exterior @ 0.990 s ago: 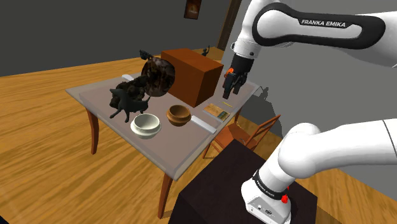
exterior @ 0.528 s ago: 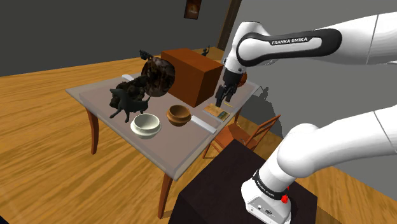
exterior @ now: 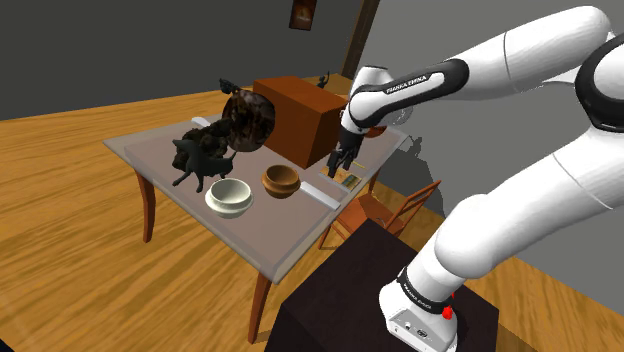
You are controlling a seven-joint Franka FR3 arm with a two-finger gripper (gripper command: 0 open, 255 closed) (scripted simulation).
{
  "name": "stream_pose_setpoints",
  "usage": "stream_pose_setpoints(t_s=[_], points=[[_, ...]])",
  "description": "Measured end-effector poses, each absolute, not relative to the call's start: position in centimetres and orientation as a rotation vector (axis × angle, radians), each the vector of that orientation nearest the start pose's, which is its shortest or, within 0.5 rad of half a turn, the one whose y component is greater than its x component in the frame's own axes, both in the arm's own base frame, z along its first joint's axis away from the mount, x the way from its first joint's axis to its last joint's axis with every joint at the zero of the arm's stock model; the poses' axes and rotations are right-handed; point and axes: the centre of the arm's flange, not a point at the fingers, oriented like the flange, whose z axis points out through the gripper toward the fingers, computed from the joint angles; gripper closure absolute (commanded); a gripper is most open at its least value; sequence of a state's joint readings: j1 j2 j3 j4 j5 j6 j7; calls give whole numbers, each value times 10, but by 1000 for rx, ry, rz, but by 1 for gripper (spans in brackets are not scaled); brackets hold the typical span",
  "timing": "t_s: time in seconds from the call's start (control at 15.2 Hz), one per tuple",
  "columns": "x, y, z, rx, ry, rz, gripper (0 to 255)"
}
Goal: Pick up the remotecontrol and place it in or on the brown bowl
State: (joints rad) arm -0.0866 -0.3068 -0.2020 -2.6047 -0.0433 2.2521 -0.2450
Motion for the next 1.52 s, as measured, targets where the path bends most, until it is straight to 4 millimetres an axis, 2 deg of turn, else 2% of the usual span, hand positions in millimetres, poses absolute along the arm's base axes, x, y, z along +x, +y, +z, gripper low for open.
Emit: stream_pose_setpoints(t_s=[0.4, 0.59, 1.12, 1.32, 1.52], points=[[415, -155, 292, -3106, 18, 43, 0], [436, -174, 259, -3110, 23, 31, 0], [473, -223, 175, -3119, 37, 3, 0], [485, -244, 150, -3121, 42, -9, 0], [490, -246, 132, -3122, 43, -11, 0]])
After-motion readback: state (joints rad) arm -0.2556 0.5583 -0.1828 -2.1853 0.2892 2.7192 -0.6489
